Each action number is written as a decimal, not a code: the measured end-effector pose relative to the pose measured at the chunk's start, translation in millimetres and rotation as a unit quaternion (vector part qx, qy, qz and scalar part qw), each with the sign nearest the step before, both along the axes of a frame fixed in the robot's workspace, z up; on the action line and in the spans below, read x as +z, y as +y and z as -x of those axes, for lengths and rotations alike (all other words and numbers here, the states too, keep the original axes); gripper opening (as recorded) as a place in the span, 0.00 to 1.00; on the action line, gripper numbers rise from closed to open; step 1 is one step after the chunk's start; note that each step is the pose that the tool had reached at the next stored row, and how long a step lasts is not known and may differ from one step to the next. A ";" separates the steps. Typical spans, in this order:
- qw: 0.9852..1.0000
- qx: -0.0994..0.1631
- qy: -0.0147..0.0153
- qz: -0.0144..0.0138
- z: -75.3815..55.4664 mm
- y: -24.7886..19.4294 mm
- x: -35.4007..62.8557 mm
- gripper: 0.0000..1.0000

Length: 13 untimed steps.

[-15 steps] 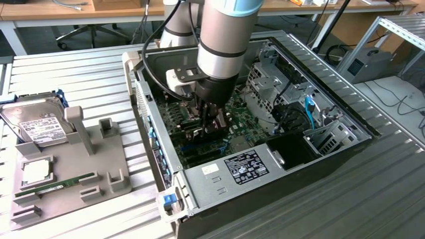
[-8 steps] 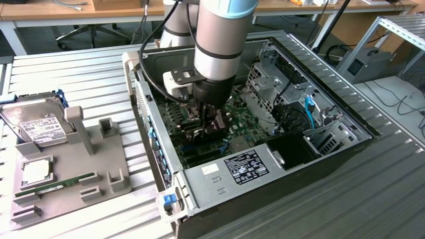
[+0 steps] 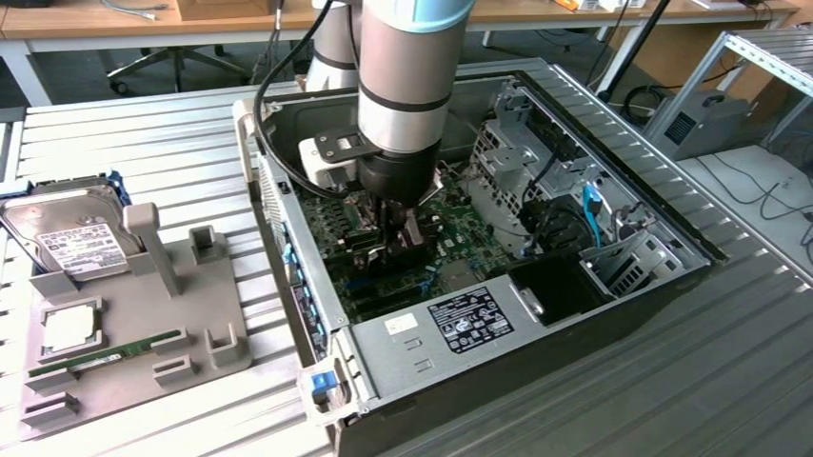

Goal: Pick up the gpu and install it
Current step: 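Insert the gpu into the slot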

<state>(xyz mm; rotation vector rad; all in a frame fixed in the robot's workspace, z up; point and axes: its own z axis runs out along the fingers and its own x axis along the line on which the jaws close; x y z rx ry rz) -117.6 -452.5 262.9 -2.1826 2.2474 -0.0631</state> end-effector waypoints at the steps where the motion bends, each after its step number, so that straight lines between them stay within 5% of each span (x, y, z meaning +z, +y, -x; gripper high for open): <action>1: 1.000 0.000 0.000 0.000 0.0 0.0 0.0 0.26; 4: 1.000 0.000 0.000 0.000 0.0 0.0 0.0 0.26; 6: 1.000 0.000 0.000 -0.001 0.0 -0.1 0.0 0.45; 8: 1.000 0.000 0.000 -0.001 0.0 -0.1 0.0 0.45; 10: 1.000 0.000 0.000 -0.001 0.0 -0.1 0.0 0.58; 13: 1.000 0.000 0.000 -0.001 0.0 -0.2 2.6 0.58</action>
